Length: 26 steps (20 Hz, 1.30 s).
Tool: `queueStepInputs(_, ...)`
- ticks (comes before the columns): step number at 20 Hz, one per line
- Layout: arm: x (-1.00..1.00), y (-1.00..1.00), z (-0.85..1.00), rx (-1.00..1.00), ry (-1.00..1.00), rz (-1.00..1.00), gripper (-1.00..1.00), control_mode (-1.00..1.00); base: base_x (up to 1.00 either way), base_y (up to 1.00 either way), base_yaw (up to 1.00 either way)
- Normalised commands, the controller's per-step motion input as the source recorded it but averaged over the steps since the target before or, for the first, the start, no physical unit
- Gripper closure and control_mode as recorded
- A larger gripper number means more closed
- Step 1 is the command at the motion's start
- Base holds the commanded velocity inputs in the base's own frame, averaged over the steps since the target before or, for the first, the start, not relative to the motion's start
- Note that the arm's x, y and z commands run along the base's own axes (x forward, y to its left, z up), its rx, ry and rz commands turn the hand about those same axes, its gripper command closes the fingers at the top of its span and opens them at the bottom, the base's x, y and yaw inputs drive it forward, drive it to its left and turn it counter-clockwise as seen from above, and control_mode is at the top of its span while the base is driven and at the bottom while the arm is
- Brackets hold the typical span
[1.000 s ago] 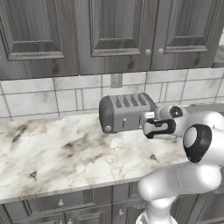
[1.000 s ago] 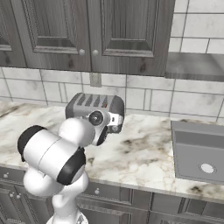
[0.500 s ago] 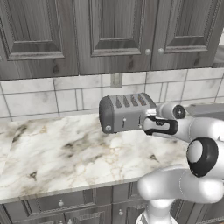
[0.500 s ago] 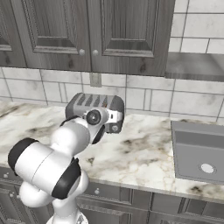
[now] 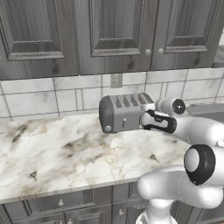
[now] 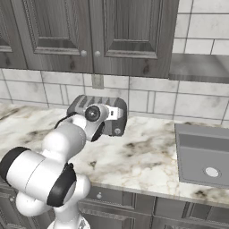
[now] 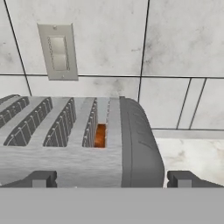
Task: Start the toaster. Once the lever pops up, take the bread to the plate on the dining counter.
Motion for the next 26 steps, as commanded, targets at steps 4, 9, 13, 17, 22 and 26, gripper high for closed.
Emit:
queueStepInputs(4, 0.00, 0.08, 0.04, 0.00, 0.00, 0.00, -1.00, -1.00, 0.00, 0.00, 0.00)
queueStepInputs(9, 0.00, 0.15, 0.00, 0.00, 0.00, 0.00, -1.00, -1.00, 0.00, 0.00, 0.00)
queueStepInputs(13, 0.00, 0.13, 0.00, 0.00, 0.00, 0.00, -1.00, -1.00, 0.00, 0.00, 0.00)
queueStepInputs(17, 0.00, 0.08, 0.02, 0.00, -0.01, 0.00, -1.00, -1.00, 0.00, 0.00, 0.00)
queueStepInputs(22, 0.03, 0.00, 0.01, 0.00, 0.00, 0.00, -1.00, -1.00, 0.00, 0.00, 0.00)
queueStepInputs(26, 0.10, 0.00, 0.00, 0.00, 0.00, 0.00, -1.00, -1.00, 0.00, 0.00, 0.00)
